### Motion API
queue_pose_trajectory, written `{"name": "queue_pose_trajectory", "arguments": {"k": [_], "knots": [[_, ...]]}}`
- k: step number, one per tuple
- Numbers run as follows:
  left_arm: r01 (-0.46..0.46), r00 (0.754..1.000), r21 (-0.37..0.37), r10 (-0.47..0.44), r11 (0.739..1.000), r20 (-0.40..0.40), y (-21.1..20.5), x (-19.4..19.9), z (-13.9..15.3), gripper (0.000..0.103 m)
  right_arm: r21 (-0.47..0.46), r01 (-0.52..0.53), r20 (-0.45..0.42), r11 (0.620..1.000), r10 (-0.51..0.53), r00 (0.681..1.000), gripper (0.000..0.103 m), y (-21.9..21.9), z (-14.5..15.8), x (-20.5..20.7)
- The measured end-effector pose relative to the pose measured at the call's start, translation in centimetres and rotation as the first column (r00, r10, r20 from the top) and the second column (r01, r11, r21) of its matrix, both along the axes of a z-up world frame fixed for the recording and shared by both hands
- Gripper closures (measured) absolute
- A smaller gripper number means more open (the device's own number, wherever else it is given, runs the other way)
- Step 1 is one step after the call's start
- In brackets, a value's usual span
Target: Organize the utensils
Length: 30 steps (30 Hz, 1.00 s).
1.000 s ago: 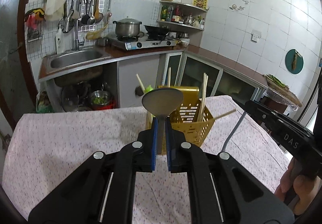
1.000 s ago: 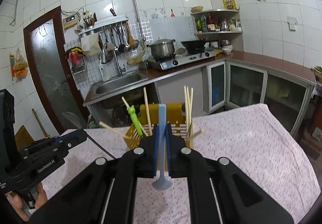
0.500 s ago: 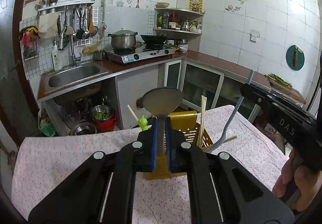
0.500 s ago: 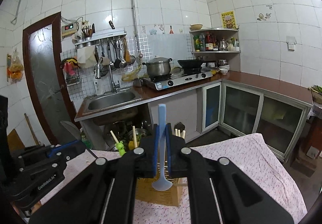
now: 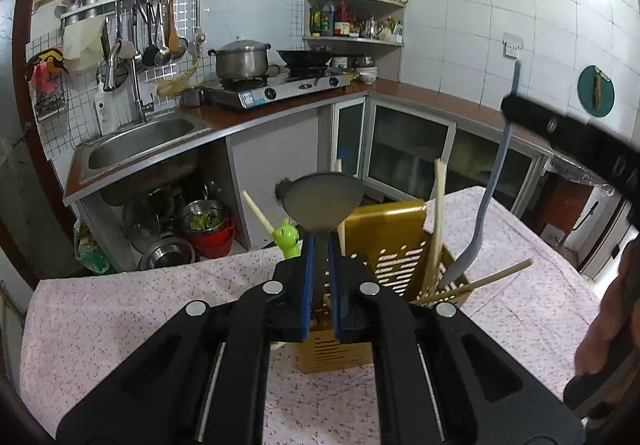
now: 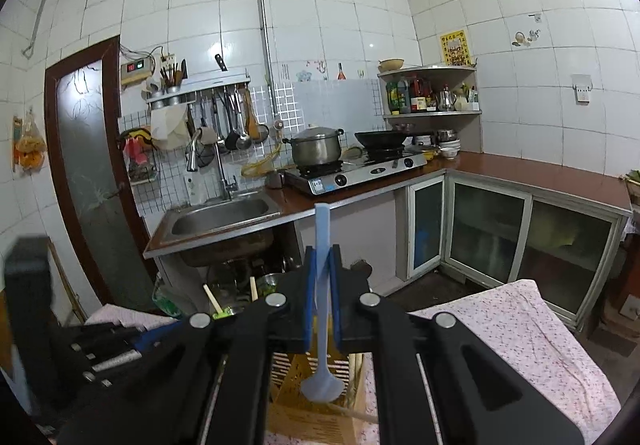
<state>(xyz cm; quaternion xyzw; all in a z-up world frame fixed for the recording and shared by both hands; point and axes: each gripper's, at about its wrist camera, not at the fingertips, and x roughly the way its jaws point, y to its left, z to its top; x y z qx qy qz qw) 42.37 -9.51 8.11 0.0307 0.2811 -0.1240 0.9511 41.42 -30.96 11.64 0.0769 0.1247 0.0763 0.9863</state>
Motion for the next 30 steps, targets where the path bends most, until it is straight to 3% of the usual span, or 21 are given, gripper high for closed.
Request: {"name": "queue_pose_trajectory", "arguments": {"k": [11,15,18,21,22,23,25,26,27,30], "knots": [[0.006,0.999,0.004,-0.006,1.000,-0.037,-0.1,1.5,-2.8,0.097,-0.052,-0.012,-0.089,0.999,0.007,0.996,0.096,1.2,-5.8,3.2],[-0.001,0.998,-0.037,-0.001,0.999,-0.062,0.5,2.1,-3.9,0.097,-0.063,-0.032,-0.112,0.998,0.025,0.993,0.096,1.5,-7.8,3.8],[-0.007,0.999,-0.020,0.006,1.000,-0.038,0.2,1.9,-4.6,0.097,-0.083,-0.037,-0.103,0.996,0.029,0.994,0.096,1.8,-8.4,3.7],[0.002,1.000,-0.050,-0.002,0.999,-0.008,0.6,1.3,-4.6,0.096,-0.065,-0.050,-0.101,0.997,0.043,0.994,0.095,1.8,-8.4,3.3],[-0.004,1.000,-0.053,0.004,0.999,0.005,0.9,1.0,-4.4,0.094,-0.071,-0.045,-0.098,0.996,0.037,0.994,0.095,1.8,-8.3,3.0],[-0.010,1.000,-0.058,0.011,0.998,0.017,1.1,0.7,-4.1,0.082,-0.079,-0.038,-0.089,0.996,0.031,0.996,0.094,1.8,-8.3,2.7],[-0.020,0.999,-0.081,0.024,0.996,0.038,1.7,-0.1,-3.5,0.059,-0.074,-0.036,-0.081,0.997,0.029,0.996,0.072,1.5,-8.1,2.1],[-0.024,0.998,-0.089,0.028,0.996,0.048,1.9,-0.5,-3.2,0.053,-0.069,-0.028,-0.072,0.997,0.023,0.997,0.049,1.4,-7.9,1.8],[-0.029,0.997,-0.097,0.036,0.995,0.061,2.2,-1.1,-2.8,0.051,-0.064,-0.018,-0.054,0.998,0.014,0.998,0.042,1.2,-7.7,1.3],[-0.040,0.993,-0.122,0.053,0.992,0.103,3.3,-3.2,-1.4,0.037,-0.059,-0.009,-0.035,0.998,0.007,0.999,0.042,0.7,-6.7,-0.4]]}}
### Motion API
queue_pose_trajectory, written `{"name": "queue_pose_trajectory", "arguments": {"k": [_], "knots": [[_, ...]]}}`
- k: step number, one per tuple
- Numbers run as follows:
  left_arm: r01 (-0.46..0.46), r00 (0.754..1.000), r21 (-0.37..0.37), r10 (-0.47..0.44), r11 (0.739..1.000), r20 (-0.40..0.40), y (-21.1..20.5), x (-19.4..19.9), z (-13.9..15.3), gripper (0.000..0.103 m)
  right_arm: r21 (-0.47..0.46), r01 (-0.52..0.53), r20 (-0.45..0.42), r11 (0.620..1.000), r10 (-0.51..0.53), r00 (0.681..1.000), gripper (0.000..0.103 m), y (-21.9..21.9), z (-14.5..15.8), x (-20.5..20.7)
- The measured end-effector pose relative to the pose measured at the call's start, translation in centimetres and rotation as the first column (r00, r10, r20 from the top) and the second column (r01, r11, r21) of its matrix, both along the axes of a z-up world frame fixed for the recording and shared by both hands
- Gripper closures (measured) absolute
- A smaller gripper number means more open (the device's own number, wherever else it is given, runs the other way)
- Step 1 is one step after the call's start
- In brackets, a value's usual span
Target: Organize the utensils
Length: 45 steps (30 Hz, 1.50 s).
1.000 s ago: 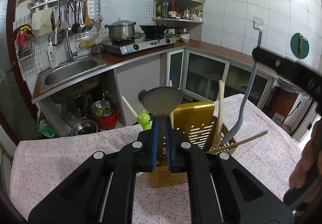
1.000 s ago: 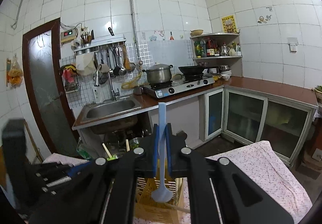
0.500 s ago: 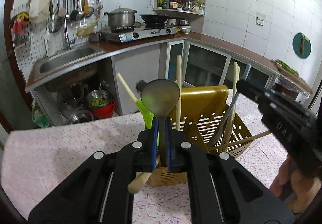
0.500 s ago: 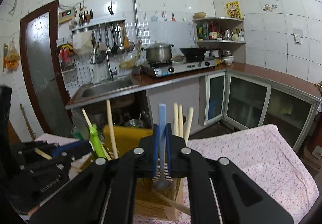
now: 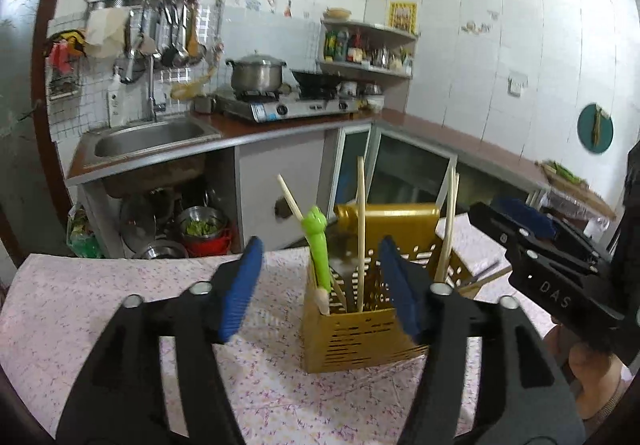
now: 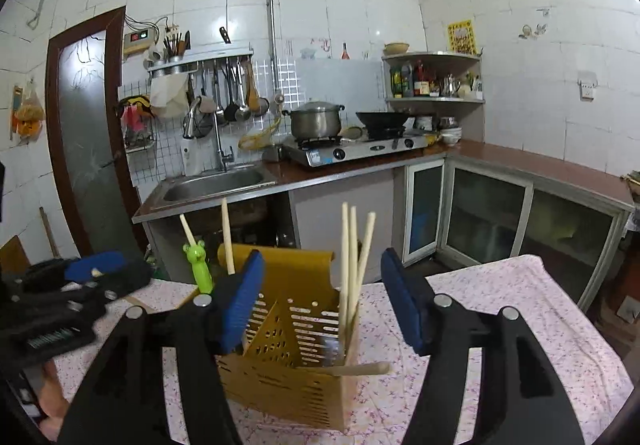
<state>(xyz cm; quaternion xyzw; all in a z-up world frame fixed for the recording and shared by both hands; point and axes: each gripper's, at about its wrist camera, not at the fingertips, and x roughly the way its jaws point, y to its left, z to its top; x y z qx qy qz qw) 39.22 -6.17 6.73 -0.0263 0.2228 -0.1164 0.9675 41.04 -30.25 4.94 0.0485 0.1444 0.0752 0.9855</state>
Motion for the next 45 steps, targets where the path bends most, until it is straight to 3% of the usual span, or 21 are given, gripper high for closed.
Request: {"name": "queue_pose_trajectory", "arguments": {"k": [2,5,15,21,27,34,40,45], "knots": [[-0.021,0.999,-0.017,0.022,1.000,0.043,1.0,-2.0,1.0,0.019,-0.001,0.004,0.016,1.000,-0.004,1.000,0.036,-0.1,0.4,-1.4],[-0.063,0.992,-0.022,0.065,0.998,0.106,2.2,-5.3,2.0,0.005,-0.023,0.022,0.054,0.999,-0.020,0.998,0.024,0.0,0.9,-4.1],[-0.111,0.983,-0.027,0.114,0.993,0.142,4.4,-16.7,0.8,0.005,-0.053,0.069,0.137,0.996,-0.062,0.989,0.005,1.4,0.4,-16.6],[-0.168,0.978,-0.021,0.170,0.986,0.125,5.2,-22.6,-1.2,0.005,-0.043,0.102,0.122,0.994,-0.096,0.988,0.004,1.9,-0.9,-22.4],[-0.234,0.958,0.014,0.228,0.972,0.176,5.2,-27.5,-2.5,0.005,-0.060,0.157,0.098,0.986,-0.150,0.984,0.004,1.9,-2.6,-26.5],[-0.226,0.957,0.017,0.219,0.974,0.192,4.4,-30.9,-4.5,0.005,-0.032,0.156,0.102,0.987,-0.152,0.983,0.004,1.7,-4.7,-29.3],[-0.248,0.944,0.072,0.224,0.966,0.242,3.0,-31.4,-6.0,0.005,-0.064,0.177,0.116,0.982,-0.168,0.979,0.004,1.6,-6.3,-29.6],[-0.253,0.939,0.077,0.225,0.964,0.259,2.8,-31.8,-6.8,0.005,-0.075,0.188,0.136,0.979,-0.176,0.975,0.004,1.5,-7.0,-29.8]]}}
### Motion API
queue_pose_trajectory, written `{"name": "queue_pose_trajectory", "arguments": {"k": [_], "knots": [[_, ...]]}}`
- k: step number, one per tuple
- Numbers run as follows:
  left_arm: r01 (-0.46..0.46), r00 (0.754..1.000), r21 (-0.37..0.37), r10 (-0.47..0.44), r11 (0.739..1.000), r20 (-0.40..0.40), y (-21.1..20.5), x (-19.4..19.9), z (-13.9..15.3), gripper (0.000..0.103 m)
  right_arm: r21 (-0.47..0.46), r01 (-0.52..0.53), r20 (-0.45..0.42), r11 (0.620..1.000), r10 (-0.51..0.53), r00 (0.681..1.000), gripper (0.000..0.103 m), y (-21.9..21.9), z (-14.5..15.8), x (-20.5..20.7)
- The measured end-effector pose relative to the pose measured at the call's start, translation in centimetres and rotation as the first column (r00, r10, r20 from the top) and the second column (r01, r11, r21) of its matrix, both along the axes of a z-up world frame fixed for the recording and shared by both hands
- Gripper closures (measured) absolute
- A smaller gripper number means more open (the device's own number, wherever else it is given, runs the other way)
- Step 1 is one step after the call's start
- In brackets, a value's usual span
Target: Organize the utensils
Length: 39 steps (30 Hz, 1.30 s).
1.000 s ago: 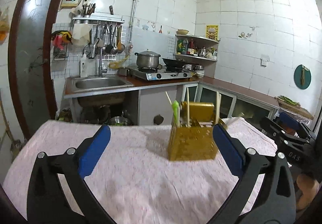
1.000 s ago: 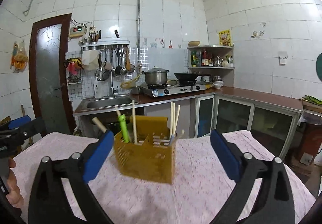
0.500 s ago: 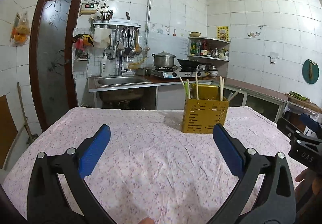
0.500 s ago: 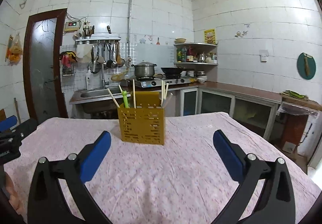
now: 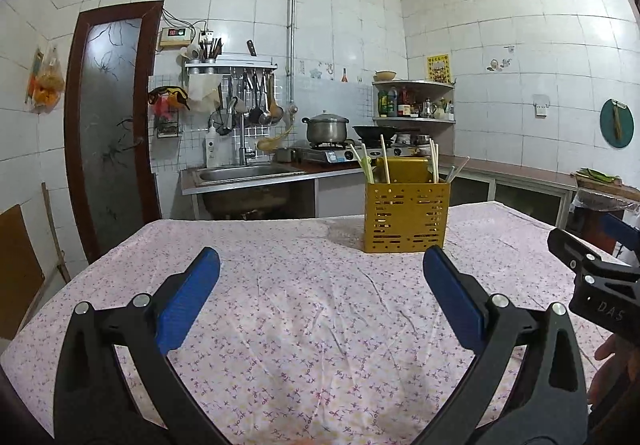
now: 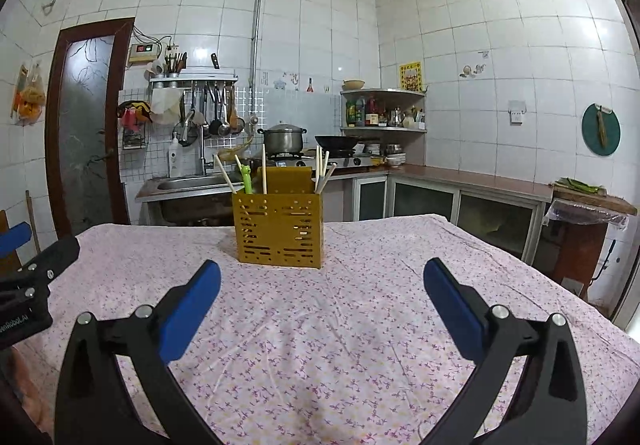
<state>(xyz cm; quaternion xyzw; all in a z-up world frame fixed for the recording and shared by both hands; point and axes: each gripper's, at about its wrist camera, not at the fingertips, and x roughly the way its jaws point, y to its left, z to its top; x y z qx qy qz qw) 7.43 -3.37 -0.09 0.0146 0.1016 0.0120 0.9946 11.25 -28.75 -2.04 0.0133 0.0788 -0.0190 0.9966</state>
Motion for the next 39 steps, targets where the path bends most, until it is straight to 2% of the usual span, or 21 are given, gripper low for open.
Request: {"name": "queue_pose_trajectory", "arguments": {"k": [5,11,16,19,39], "knots": [[0.018,1.000,0.003,-0.018,1.000,-0.012,-0.1,0.4,-0.7,0.005,0.003,-0.005,0.008,1.000,0.005,1.000,0.004,0.2,-0.3,-0.2],[0.034,0.999,-0.021,-0.034,0.999,0.009,-0.3,0.3,-1.6,0.005,0.006,-0.020,0.012,1.000,0.020,1.000,0.004,0.3,-0.9,0.0],[0.029,0.999,-0.014,-0.030,0.999,-0.035,-0.4,1.2,-2.5,0.005,0.009,-0.021,-0.005,1.000,0.021,1.000,0.004,0.3,-1.6,0.1],[0.025,0.999,-0.005,-0.025,1.000,-0.031,-0.5,1.1,-2.7,0.005,0.012,-0.021,0.012,1.000,0.021,1.000,0.004,0.3,-1.6,-0.2],[0.015,0.999,0.013,-0.015,1.000,-0.046,-0.7,1.4,-2.9,0.005,0.036,-0.010,-0.012,0.999,0.010,1.000,0.004,0.1,-2.0,0.0]]}}
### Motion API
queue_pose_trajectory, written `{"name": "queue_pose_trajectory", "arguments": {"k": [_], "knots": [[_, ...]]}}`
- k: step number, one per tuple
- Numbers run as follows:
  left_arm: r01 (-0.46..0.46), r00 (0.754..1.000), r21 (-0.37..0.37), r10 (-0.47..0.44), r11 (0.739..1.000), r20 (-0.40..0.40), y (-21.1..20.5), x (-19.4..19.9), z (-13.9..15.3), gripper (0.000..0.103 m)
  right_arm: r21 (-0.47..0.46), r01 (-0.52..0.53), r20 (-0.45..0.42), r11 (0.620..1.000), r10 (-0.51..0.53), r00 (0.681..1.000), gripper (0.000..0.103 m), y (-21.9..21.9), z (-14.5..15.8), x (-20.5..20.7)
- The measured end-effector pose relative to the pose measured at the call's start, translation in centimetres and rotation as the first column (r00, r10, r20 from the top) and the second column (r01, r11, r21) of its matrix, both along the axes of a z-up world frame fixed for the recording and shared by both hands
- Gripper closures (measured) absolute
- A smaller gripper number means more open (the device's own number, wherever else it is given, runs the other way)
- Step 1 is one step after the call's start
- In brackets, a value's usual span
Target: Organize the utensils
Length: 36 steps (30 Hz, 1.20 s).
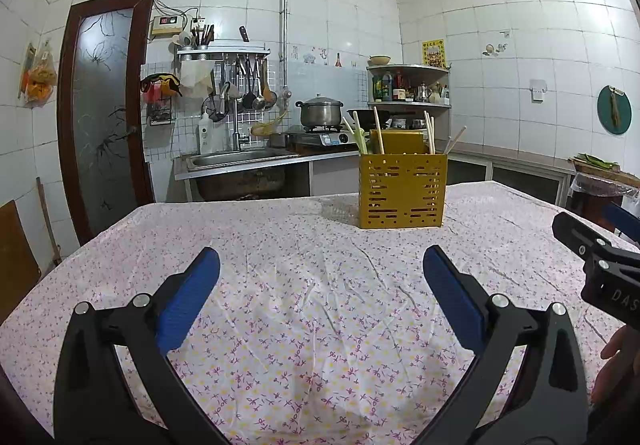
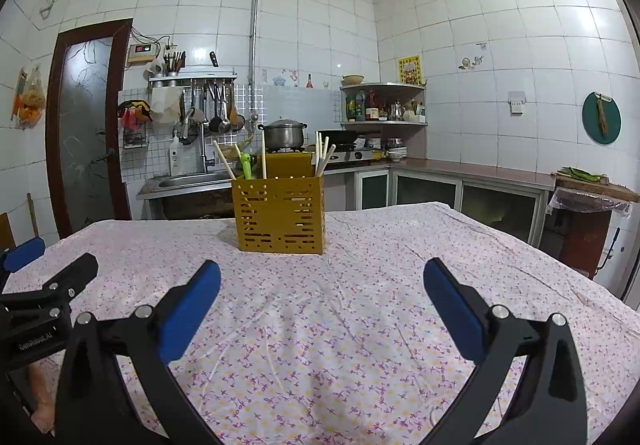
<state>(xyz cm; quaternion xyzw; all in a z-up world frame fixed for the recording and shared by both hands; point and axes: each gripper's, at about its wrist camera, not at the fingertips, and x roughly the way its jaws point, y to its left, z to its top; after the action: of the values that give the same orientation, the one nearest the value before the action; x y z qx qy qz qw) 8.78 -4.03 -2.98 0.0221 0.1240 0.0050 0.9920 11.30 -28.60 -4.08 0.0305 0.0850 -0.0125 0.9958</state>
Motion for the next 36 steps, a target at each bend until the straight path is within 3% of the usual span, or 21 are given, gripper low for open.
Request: {"name": "queue_pose_trajectory", "arguments": {"k": [36], "knots": [[0.013,1.000,0.015,-0.013,1.000,-0.008,-0.18,-0.07,-0.12,0.005,-0.021,0.019,0.015,1.000,-0.019,1.000,0.004,0.24,0.13,-0.31]]}}
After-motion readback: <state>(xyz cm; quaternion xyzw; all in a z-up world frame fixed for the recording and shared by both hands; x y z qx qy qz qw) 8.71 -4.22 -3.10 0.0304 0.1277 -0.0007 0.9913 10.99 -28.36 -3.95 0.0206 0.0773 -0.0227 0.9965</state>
